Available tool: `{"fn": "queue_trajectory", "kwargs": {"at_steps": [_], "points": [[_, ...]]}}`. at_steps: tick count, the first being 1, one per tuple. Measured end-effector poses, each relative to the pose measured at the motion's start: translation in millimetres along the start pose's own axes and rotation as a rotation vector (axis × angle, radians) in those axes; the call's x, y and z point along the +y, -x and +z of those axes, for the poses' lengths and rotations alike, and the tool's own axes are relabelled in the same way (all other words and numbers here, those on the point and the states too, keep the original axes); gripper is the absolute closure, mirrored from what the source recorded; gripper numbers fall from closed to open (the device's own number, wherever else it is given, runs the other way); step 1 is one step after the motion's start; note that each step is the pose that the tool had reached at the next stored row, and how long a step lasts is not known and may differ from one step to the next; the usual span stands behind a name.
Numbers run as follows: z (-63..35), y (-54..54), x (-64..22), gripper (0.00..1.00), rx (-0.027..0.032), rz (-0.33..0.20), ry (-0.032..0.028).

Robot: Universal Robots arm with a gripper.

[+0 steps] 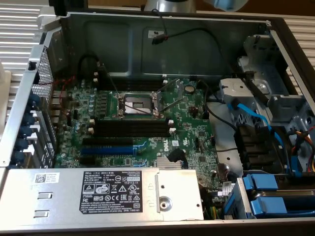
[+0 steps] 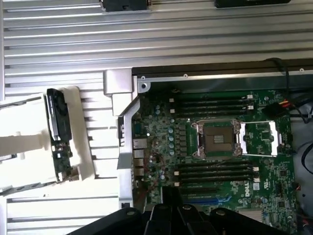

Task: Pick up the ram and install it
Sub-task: 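Reach for the ram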

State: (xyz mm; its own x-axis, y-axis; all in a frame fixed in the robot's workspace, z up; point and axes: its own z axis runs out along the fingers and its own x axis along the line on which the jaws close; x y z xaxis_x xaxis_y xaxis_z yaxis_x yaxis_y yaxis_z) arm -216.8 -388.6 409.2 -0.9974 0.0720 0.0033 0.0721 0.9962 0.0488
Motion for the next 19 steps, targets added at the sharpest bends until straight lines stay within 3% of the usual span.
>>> {"fn": "queue_trajectory", "kwargs": {"at_steps": [10,14,19], "points": [[-2.2,-40.8,-0.2,0.89,0.0205,0.001,0.0047],[-2.3,-59.2,-1.6,0.89,0.0245,0.001,0.0047],[-1.9,-77.2,-5.0,0.89,0.0248,-0.001,0.0047]]}}
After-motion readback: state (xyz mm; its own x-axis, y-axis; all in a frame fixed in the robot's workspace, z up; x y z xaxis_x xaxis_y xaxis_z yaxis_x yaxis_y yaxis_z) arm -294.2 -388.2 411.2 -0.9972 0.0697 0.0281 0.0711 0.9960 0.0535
